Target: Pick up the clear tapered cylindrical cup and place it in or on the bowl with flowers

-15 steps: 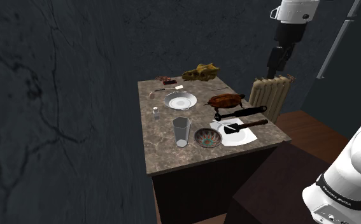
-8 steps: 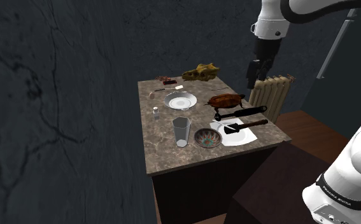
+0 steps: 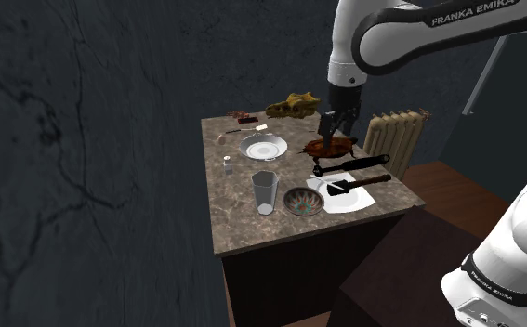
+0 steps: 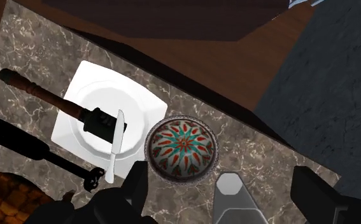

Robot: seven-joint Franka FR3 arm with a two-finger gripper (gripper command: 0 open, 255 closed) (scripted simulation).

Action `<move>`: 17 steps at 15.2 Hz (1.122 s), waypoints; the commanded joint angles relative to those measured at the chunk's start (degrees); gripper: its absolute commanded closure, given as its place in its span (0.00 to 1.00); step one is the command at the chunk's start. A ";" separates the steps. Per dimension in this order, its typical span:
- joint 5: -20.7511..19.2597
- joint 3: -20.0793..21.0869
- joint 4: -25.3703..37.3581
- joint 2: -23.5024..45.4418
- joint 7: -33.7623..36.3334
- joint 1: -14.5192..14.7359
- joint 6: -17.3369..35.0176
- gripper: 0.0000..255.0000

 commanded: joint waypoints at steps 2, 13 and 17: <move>-1.08 2.11 1.89 5.99 3.53 -0.04 3.85 0.00; -10.52 5.82 16.00 30.80 17.03 1.62 12.00 0.00; -14.32 5.22 23.64 40.22 21.20 3.75 12.62 0.00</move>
